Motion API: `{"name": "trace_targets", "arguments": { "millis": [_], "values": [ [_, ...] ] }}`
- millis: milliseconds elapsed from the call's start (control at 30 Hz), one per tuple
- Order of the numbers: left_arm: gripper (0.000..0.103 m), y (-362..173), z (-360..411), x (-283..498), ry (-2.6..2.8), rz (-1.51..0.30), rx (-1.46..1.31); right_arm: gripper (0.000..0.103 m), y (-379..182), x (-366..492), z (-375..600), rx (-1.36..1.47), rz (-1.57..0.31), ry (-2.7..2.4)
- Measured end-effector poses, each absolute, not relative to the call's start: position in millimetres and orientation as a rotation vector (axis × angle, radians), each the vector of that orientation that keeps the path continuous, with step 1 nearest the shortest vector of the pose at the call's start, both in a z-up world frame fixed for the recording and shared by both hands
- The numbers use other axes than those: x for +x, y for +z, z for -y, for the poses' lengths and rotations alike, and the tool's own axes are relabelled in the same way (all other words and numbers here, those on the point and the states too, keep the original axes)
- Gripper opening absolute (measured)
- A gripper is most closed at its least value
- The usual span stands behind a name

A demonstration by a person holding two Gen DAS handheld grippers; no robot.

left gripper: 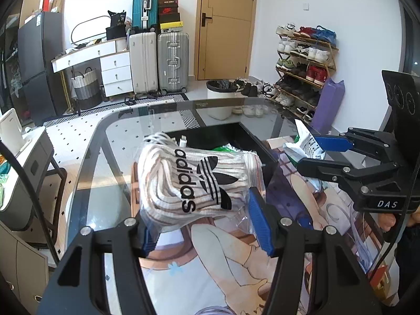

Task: Organize soft objects
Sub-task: 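Lift and carry white packet in right gripper while left carries adidas bag over box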

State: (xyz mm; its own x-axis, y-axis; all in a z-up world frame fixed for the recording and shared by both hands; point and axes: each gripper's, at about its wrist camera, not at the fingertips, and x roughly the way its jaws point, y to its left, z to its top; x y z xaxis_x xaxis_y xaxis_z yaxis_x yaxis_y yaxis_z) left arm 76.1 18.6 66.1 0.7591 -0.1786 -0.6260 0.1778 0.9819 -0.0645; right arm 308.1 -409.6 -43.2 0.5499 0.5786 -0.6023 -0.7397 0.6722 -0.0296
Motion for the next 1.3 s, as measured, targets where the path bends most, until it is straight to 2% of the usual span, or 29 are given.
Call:
{"name": "trace_targets", "arguments": {
  "millis": [633,1300],
  "values": [
    [0.059,90.5,-22.2,98.2,-0.167,-0.621,0.013,0.051,-5.8,316.6,403.8,-0.241,-0.515,0.779],
    [0.059,85.2,-21.7,121.9,-0.161,-0.626,0.019,0.051,-8.5,327.5,390.6,-0.235,-0.511,0.787]
  ]
}}
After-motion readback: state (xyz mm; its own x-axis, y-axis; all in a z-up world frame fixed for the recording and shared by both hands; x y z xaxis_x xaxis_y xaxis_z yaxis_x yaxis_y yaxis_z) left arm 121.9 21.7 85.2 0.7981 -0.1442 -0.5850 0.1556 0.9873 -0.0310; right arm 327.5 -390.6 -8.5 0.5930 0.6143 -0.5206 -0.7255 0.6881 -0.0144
